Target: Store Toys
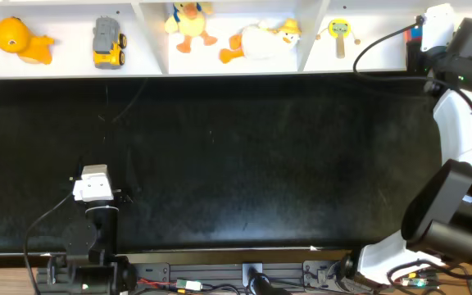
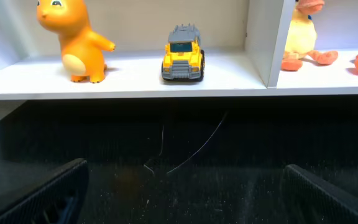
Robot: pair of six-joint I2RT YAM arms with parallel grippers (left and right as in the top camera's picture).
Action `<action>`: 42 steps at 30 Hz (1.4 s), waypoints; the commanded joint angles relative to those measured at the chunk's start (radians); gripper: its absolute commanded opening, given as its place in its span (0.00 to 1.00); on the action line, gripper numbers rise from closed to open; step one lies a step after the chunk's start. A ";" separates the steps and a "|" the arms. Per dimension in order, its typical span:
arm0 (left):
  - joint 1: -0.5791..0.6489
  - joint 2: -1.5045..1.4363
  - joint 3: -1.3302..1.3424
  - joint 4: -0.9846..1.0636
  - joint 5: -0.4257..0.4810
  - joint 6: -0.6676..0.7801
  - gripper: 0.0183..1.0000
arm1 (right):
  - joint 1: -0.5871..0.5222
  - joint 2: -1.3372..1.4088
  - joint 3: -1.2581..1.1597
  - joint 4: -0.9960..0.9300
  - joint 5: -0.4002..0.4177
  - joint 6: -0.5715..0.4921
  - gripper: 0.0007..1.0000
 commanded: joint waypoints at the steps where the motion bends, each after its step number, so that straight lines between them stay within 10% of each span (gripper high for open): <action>1: -0.005 -0.012 -0.002 -0.002 0.002 0.011 1.00 | 0.000 0.004 0.035 0.019 -0.006 0.014 0.46; 37: -0.005 -0.012 -0.002 -0.002 0.002 0.011 1.00 | 0.000 0.048 0.035 0.045 0.044 0.014 0.47; 42: -0.005 -0.012 -0.002 -0.002 0.002 0.011 1.00 | 0.000 0.048 0.035 0.045 0.050 0.015 0.62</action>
